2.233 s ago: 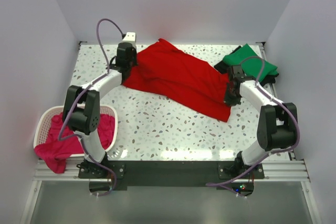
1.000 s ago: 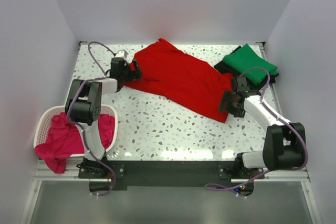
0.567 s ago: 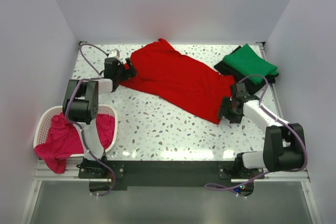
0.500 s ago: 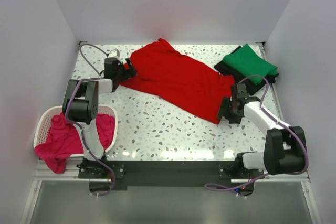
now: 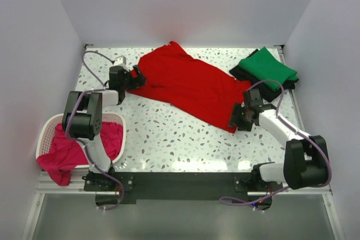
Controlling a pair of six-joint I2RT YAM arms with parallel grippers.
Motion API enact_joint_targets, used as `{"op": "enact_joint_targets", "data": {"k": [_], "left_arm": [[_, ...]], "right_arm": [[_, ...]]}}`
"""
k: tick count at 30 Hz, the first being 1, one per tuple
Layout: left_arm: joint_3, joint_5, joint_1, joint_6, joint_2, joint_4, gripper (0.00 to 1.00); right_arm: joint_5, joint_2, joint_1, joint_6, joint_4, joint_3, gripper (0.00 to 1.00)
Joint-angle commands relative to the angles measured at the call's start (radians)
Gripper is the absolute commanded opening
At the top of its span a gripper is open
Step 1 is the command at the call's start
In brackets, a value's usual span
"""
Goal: Fold and stack the t-shirts
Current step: Fold the tshirt
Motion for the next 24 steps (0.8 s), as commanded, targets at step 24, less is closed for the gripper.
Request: {"op": "enact_joint_targets", "data": {"k": [24], "left_arm": [[-0.022, 0.045, -0.012, -0.063, 0.060, 0.140, 0.99]], "right_arm": [[0.090, 0.070, 0.052, 0.044, -0.006, -0.039, 0.22]]}}
